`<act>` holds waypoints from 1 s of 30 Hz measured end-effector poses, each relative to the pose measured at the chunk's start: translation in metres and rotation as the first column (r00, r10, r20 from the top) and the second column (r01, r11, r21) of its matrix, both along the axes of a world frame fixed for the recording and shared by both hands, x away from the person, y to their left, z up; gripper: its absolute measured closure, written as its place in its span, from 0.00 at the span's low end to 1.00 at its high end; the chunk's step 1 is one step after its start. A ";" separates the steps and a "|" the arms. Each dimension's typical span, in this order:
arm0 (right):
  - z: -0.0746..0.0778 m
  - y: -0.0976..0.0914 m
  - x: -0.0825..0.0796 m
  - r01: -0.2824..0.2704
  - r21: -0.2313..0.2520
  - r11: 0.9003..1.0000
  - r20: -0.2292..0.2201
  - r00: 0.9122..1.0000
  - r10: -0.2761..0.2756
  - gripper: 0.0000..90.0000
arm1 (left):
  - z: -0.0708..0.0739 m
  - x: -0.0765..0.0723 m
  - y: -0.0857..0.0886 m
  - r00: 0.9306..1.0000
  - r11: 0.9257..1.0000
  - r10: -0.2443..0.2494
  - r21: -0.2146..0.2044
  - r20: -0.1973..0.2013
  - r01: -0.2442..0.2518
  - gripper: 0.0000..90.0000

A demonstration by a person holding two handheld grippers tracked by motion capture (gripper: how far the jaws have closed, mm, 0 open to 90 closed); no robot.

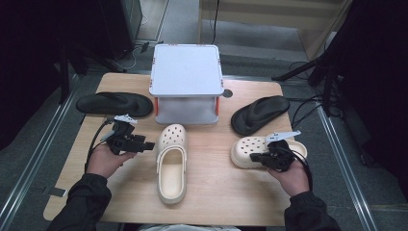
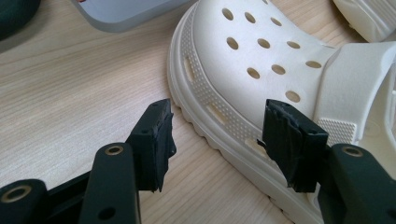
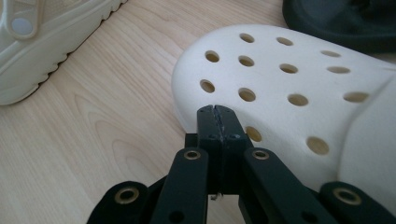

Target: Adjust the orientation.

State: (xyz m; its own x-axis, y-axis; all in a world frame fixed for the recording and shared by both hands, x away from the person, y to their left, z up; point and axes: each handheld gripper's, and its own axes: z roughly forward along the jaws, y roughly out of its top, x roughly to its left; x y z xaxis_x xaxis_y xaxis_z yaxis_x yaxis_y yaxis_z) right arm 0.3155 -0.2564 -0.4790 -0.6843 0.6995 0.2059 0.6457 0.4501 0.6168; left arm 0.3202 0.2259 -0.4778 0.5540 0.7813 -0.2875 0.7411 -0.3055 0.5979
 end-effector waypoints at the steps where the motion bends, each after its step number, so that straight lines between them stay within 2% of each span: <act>1: 0.000 0.002 0.002 -0.005 0.001 1.000 0.000 1.000 0.005 1.00 | 0.000 -0.001 0.000 1.000 1.000 0.002 0.001 -0.001 -0.002 0.48; 6: 0.001 0.006 0.006 -0.016 0.007 1.000 -0.004 1.000 0.016 1.00 | 0.000 -0.002 0.003 1.000 1.000 0.009 0.004 0.001 -0.009 0.48; 9: 0.008 -0.002 0.001 -0.008 0.046 0.999 0.008 1.000 0.008 1.00 | 0.000 -0.003 0.004 1.000 1.000 0.016 0.001 0.001 -0.016 0.47; 11: 0.015 -0.011 -0.002 0.012 0.059 0.998 0.031 0.999 -0.014 1.00 | -0.001 -0.003 0.003 1.000 1.000 0.016 0.001 0.001 -0.016 0.46; 13: 0.020 -0.021 -0.006 0.036 0.051 0.998 0.055 0.998 -0.039 1.00 | -0.001 -0.003 0.003 1.000 1.000 0.014 0.006 0.004 -0.014 0.46; 16: 0.024 -0.039 -0.010 0.080 0.059 0.995 0.063 0.994 -0.084 1.00 | 0.000 -0.003 0.002 1.000 1.000 0.007 0.004 -0.001 -0.007 0.46; 22: 0.028 -0.071 -0.012 0.172 0.098 0.980 0.085 0.980 -0.180 1.00 | -0.001 -0.002 0.002 1.000 1.000 0.005 0.006 -0.003 -0.005 0.46; 24: 0.026 -0.078 -0.010 0.204 0.095 0.974 0.076 0.974 -0.211 1.00 | -0.001 -0.003 0.002 1.000 1.000 0.005 0.006 -0.002 -0.005 0.46; 27: 0.022 -0.081 -0.006 0.223 0.076 0.972 0.074 0.971 -0.229 1.00 | -0.001 -0.002 0.002 1.000 1.000 0.006 0.005 -0.003 -0.006 0.46; 30: 0.018 -0.079 -0.002 0.219 0.057 0.974 0.068 0.972 -0.223 1.00 | -0.002 -0.003 0.001 1.000 1.000 0.006 0.007 -0.002 -0.006 0.46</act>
